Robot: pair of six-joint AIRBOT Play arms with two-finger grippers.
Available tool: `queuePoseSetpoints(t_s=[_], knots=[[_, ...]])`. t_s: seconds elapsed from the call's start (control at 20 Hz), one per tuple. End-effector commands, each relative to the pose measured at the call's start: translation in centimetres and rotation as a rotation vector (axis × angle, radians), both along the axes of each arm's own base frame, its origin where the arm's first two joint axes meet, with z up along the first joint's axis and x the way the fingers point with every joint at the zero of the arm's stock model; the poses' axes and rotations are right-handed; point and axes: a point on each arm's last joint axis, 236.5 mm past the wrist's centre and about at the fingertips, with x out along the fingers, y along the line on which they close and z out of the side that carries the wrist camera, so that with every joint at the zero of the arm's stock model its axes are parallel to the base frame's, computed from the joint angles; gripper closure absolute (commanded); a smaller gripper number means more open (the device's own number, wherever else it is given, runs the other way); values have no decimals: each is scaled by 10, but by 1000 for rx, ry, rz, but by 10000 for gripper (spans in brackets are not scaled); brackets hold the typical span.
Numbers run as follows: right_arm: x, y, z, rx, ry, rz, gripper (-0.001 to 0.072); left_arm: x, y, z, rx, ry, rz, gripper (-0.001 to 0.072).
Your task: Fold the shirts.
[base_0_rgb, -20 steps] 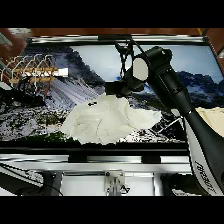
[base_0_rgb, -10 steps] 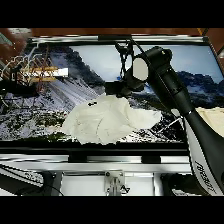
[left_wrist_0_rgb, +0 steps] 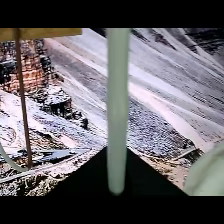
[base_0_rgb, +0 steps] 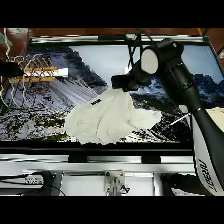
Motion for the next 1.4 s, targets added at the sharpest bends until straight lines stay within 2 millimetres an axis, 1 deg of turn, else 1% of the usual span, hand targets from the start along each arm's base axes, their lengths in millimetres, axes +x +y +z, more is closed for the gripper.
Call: queuePoseSetpoints(t_s=[0.0, 0.05, 0.1, 0.15, 0.25, 0.35, 0.45, 0.55, 0.6, 0.65, 0.7, 0.9, 1.0, 1.1, 1.15, 1.25, 1.35], knots=[[18, -29, 20, 3, -40, -61, 639, -52, -58, 44, 30, -9, -130, 650], [20, -36, 21, -3, -39, -67, 639, -70, -70, 42, 51, 14, -158, 650], [20, -42, 19, -15, -33, -66, 639, -90, -84, 36, 63, 42, -184, 650], [20, -47, 18, -29, -27, -61, 639, -114, -98, 28, 68, 71, -207, 650], [20, -54, 16, -48, -21, -53, 639, -167, -127, 7, 58, 110, -263, 651], [23, -58, 16, -63, -31, -46, 639, -222, -146, -11, 60, 121, -317, 651], [25, -63, 17, -84, -42, -36, 639, -269, -153, -22, 108, 86, -399, 651], [28, -69, 17, -111, -55, -38, 639, -312, -148, -36, 172, 107, -477, 651], [29, -71, 17, -120, -61, -37, 639, -335, -144, -46, 199, 153, -522, 651], [29, -71, 17, -124, -64, -34, 639, -352, -138, -54, 226, 198, -554, 651], [29, -71, 17, -125, -63, -31, 639, -363, -134, -59, 247, 224, -580, 652], [29, -70, 17, -126, -63, -22, 639, -366, -138, -62, 269, 226, -643, 652], [29, -70, 17, -136, -68, 0, 639, -361, -143, -62, 285, 189, -684, 652], [28, -69, 17, -137, -66, 9, 639, -354, -136, -70, 344, 191, -691, 653], [27, -69, 17, -137, -65, 12, 639, -351, -137, -73, 357, 187, -697, 653], [27, -68, 17, -133, -64, 13, 639, -346, -145, -78, 357, 171, -724, 653], [27, -68, 17, -133, -64, 14, 639, -342, -144, -87, 402, 184, -756, 652]])
